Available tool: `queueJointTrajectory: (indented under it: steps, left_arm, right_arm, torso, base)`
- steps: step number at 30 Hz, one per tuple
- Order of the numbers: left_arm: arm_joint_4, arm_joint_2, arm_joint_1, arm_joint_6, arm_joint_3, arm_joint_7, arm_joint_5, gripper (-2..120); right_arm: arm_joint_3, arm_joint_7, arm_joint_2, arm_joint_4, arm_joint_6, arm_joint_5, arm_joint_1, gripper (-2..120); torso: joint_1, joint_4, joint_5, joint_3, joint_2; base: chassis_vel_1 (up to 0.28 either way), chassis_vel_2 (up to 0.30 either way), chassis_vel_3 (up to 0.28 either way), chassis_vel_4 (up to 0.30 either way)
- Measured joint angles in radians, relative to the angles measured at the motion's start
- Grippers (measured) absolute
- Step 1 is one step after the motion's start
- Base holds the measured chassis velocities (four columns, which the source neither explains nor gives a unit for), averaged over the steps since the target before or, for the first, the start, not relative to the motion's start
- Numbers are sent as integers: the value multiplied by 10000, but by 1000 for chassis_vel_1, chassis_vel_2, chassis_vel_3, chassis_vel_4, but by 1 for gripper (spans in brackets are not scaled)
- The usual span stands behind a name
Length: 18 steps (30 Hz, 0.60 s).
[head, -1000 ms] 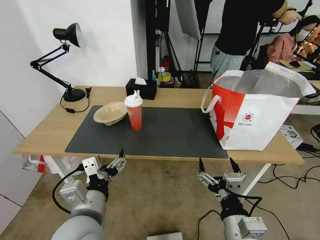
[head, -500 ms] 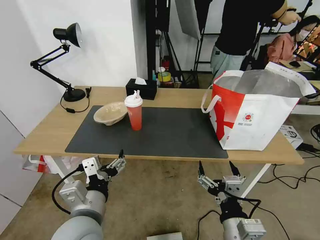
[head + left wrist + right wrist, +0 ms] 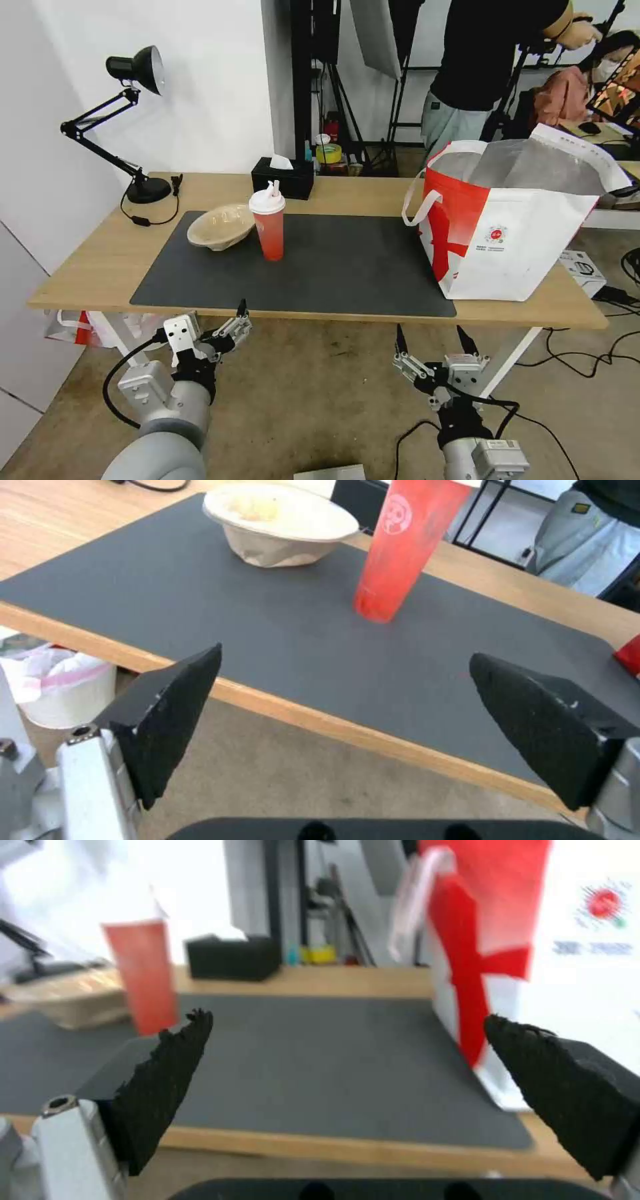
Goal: Pick up the trash from the table and place it into the takeout bag.
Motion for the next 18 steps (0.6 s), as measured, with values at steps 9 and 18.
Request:
queueJointTrajectory:
  steps: [9,18]
  left_arm:
    - [0,12,-36,-12,-13,-2,-8,100]
    - [0,87,20,-52,-121,-11,-19,100]
  right_arm:
    - [217,-3446,-579,35,1819,250,1253,100]
    - [-28,-5774,-1911,332,1825,3940,4468,100]
  torso:
    - [0,0,1,0,0]
    - [0,0,0,1,0]
  base:
    - [0,0,0,0]
    - [0,0,0,0]
